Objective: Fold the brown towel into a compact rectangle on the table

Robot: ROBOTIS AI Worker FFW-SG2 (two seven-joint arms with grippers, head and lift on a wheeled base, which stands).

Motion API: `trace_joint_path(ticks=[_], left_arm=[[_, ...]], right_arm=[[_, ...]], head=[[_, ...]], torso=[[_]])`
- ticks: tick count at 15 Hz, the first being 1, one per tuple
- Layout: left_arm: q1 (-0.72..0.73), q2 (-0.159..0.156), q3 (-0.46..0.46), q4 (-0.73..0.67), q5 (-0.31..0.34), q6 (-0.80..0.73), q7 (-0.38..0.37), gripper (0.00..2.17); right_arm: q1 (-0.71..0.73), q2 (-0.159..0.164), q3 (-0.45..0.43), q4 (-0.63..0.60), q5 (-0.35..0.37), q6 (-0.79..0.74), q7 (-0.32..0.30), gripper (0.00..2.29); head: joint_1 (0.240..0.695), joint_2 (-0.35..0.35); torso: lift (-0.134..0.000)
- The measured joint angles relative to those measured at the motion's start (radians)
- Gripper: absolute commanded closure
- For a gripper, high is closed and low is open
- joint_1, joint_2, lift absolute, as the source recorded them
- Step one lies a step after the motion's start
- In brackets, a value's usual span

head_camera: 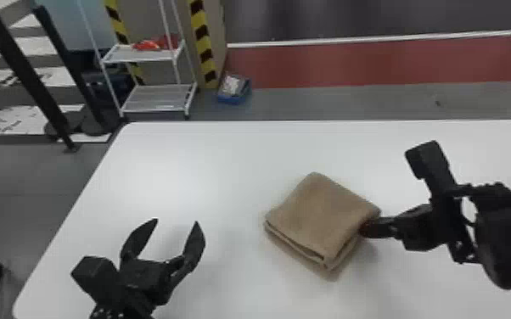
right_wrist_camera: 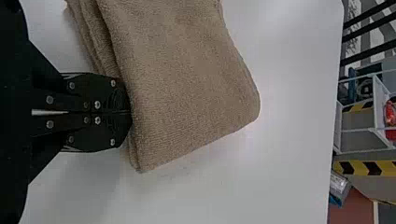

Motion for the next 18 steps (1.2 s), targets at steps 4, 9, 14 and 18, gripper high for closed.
trace_joint_path(ticks=[4,9,14,18], left_arm=[[0.008,0.002,0.005,-0.003,0.002,-0.003,0.0,0.08],[0.016,0.0,0.006,-0.005,0.003,-0.011,0.0,0.08],[0.026,0.002,0.012,-0.016,0.009,-0.017,0.0,0.08],[0.028,0.0,0.014,-0.015,0.011,-0.022,-0.005,0.08]], right_arm=[[-0.078,0.076,0.049,0.103,0.018,-0.081,-0.077,1.96],[-0.153,0.139,0.106,0.246,0.021,-0.219,-0.15,1.96],[-0.116,0.147,0.076,0.228,0.022,-0.26,-0.157,1.43],[0.067,0.123,-0.089,0.021,-0.048,-0.317,-0.16,0.02]], head=[[0.695,0.202],[0.695,0.25],[0.695,0.253],[0.695,0.203]], torso=[[-0.123],[-0.123],[-0.123],[-0.123]])
